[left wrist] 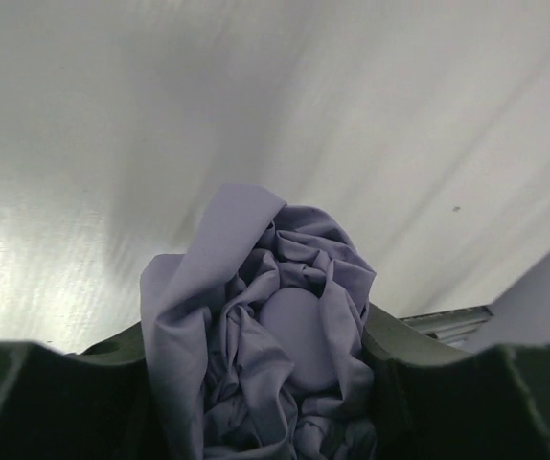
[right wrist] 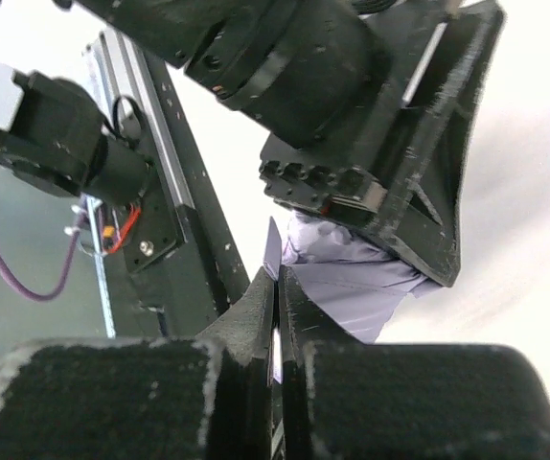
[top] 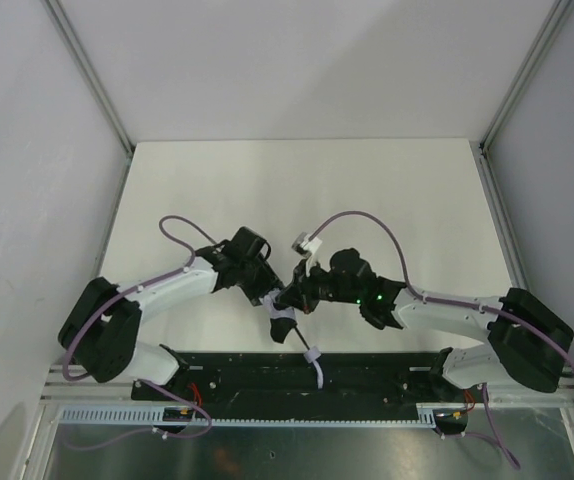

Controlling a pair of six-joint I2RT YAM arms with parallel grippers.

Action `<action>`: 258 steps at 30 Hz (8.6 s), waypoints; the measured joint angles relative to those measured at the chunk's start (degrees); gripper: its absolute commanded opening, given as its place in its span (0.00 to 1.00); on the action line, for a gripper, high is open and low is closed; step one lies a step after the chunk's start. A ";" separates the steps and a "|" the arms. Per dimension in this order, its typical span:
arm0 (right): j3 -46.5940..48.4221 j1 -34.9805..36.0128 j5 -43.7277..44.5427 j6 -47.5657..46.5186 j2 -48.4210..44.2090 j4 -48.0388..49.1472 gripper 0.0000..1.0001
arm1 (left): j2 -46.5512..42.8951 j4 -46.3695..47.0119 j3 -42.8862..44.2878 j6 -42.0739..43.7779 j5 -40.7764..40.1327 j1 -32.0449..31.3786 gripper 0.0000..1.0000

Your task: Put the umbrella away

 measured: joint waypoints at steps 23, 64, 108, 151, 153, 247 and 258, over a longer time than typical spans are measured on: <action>13.77 14.58 19.89 -25.49 14.45 -13.53 0.00 | 6.86 -4.59 0.09 3.82 -4.92 0.04 0.00; 18.53 8.68 4.72 -17.33 27.54 -3.96 0.21 | 6.05 3.32 -2.38 10.99 -0.61 6.56 0.00; 7.21 -3.50 5.75 -4.22 -17.49 -29.51 0.64 | -18.60 20.31 11.39 44.33 -10.12 7.34 0.00; -4.98 -4.90 -5.31 1.33 -22.75 -22.93 0.86 | -19.45 79.06 -26.25 38.05 17.35 -6.27 0.00; -4.61 -2.91 -5.79 1.33 -21.20 -21.14 0.86 | -20.55 79.76 -25.42 35.67 20.26 -5.90 0.00; -2.75 -81.09 31.91 28.09 -29.70 -70.05 0.99 | -29.27 54.16 -15.08 9.33 38.45 13.97 0.97; 13.33 -45.24 49.07 37.22 -26.36 -84.65 0.99 | -28.50 54.05 -13.16 8.50 39.91 13.70 0.98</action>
